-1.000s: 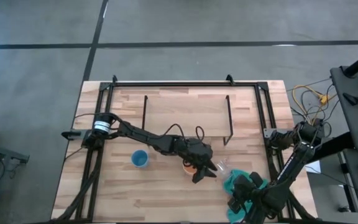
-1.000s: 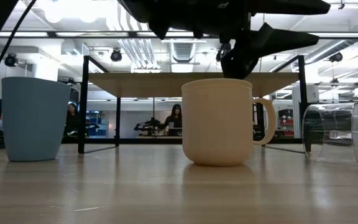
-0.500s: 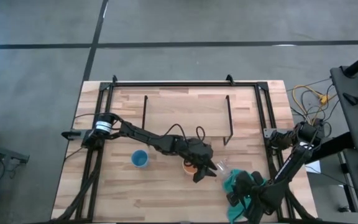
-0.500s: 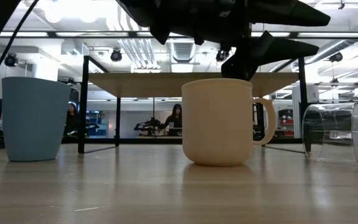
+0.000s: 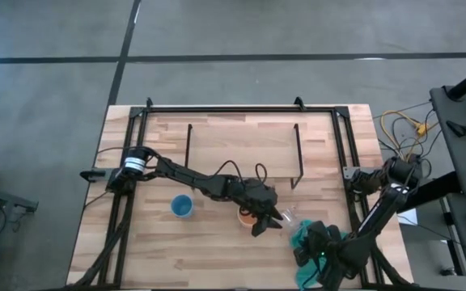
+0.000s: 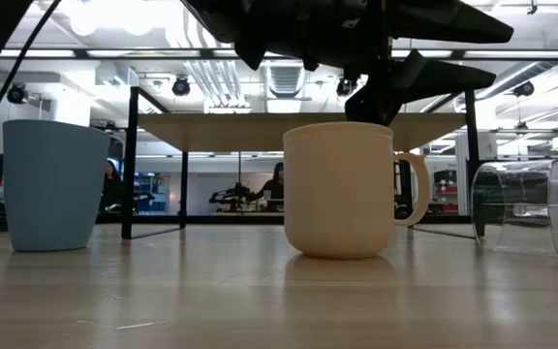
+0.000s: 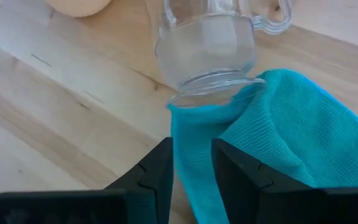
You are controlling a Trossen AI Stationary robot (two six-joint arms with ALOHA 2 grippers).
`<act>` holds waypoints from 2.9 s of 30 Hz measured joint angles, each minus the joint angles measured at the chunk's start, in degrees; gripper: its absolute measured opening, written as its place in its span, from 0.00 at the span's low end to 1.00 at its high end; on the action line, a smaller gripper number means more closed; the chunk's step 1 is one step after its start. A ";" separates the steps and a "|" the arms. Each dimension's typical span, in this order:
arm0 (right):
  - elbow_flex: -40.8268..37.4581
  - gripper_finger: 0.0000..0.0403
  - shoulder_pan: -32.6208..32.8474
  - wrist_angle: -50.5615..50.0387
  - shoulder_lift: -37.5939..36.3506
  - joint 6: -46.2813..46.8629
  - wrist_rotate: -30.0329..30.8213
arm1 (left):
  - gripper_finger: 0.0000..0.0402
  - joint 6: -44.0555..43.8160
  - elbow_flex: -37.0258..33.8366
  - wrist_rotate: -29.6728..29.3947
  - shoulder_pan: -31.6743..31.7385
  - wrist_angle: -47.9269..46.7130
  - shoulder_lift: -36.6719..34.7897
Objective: Stack small to large cups/mugs on shelf
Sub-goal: Put the transparent mug on the shelf
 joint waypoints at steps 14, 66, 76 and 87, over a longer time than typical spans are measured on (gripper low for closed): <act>0.05 0.26 -6.65 0.95 -3.18 2.33 -4.41 | 0.37 1.98 0.00 -0.01 0.08 0.02 -0.07; -4.31 0.02 -13.09 5.29 -3.37 3.25 -9.81 | 0.37 3.46 -0.39 6.12 0.24 -0.16 -0.09; -0.62 0.02 -9.88 2.52 -3.44 2.63 -8.47 | 0.37 2.99 -0.33 6.14 0.24 -0.63 -0.28; 7.26 0.02 -8.00 -10.49 -3.46 3.42 -5.60 | 0.37 2.97 -0.81 5.09 0.26 -4.56 -3.91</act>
